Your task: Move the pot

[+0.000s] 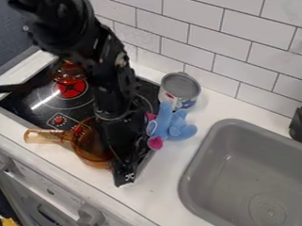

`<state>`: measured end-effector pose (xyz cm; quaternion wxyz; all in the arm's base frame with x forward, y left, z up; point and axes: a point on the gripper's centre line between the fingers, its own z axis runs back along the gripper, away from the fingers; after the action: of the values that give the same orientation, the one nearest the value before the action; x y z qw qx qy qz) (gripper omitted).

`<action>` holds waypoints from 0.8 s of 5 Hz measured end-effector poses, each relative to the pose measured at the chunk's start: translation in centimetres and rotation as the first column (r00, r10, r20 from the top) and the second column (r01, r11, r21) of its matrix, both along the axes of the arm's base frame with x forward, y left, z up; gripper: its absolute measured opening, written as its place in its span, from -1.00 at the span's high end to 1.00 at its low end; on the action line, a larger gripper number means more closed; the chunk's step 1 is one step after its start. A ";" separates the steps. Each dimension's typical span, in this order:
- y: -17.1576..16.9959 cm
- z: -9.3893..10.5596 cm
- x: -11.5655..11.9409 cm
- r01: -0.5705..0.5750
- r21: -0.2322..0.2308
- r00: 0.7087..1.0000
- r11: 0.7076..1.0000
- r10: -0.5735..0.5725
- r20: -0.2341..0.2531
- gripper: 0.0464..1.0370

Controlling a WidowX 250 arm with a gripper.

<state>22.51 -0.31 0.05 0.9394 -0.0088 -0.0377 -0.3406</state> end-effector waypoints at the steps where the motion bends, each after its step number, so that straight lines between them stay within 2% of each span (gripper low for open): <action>1: -0.1 -0.2 0.5 0.004 -0.012 0.999 1.000 -0.003 0.037 -0.28; 2: 0.0 -0.3 0.5 0.013 -0.007 0.999 1.000 -0.012 0.040 0.31; 3: -0.2 -0.2 0.5 0.009 -0.011 0.999 1.000 -0.009 0.043 0.62; 4: -0.2 -0.2 0.5 0.015 -0.008 0.999 1.000 -0.014 0.043 0.79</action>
<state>22.98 -0.46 -0.11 0.9358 -0.0056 -0.0594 -0.3473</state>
